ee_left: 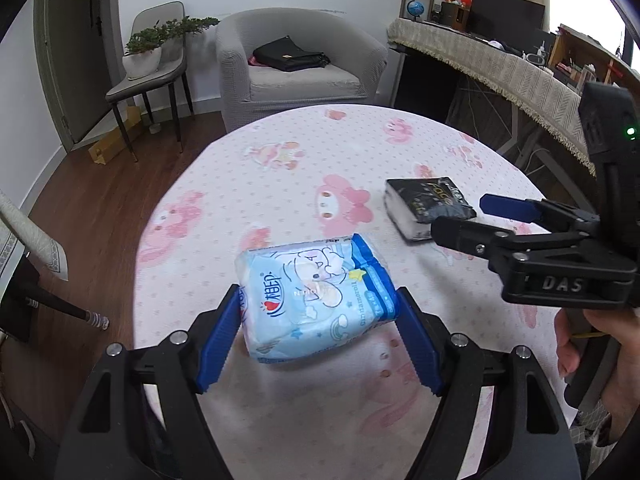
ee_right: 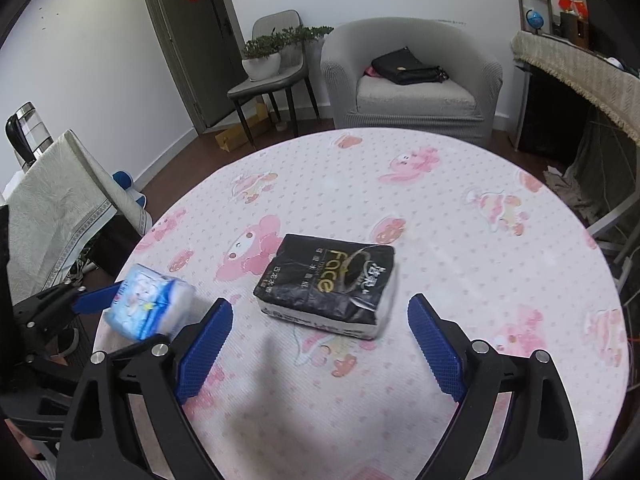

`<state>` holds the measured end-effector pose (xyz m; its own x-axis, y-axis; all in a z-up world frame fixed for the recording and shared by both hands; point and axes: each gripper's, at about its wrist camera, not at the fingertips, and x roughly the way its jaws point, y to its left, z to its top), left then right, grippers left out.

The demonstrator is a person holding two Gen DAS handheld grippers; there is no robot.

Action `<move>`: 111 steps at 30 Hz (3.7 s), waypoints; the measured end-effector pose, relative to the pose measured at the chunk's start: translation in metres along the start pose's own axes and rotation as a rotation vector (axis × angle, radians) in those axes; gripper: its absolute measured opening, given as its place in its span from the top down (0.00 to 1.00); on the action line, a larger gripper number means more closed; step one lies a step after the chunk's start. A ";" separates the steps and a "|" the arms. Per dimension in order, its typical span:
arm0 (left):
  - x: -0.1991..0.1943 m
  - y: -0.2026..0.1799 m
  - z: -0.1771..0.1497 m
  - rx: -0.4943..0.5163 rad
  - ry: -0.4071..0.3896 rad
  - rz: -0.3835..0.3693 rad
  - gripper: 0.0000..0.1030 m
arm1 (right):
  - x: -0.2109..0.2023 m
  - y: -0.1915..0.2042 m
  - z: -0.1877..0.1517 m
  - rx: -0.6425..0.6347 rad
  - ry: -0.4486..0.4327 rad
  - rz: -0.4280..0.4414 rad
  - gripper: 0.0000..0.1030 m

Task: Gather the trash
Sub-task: 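Grasp the blue wrapper pack with the left gripper while the right grasps the black Face pack, then carry the blue pack and black pack over the teal bin with both grippers, then open the left gripper to drop the blue pack into the bin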

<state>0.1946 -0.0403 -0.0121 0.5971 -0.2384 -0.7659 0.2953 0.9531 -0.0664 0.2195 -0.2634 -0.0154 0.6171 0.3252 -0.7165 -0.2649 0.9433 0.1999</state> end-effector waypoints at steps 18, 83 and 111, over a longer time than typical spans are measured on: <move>-0.018 0.037 -0.010 -0.029 -0.009 0.015 0.24 | 0.029 0.014 0.008 -0.023 0.042 -0.048 0.12; -0.038 0.213 -0.094 -0.194 0.086 0.199 0.24 | 0.049 0.203 0.028 -0.268 -0.053 0.284 0.30; -0.003 0.253 -0.158 -0.190 0.354 0.205 0.24 | 0.070 0.256 0.022 -0.329 -0.022 0.342 0.30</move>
<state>0.1498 0.2312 -0.1277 0.3276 0.0057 -0.9448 0.0360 0.9992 0.0185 0.2114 0.0019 0.0007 0.4680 0.6179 -0.6318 -0.6742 0.7119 0.1967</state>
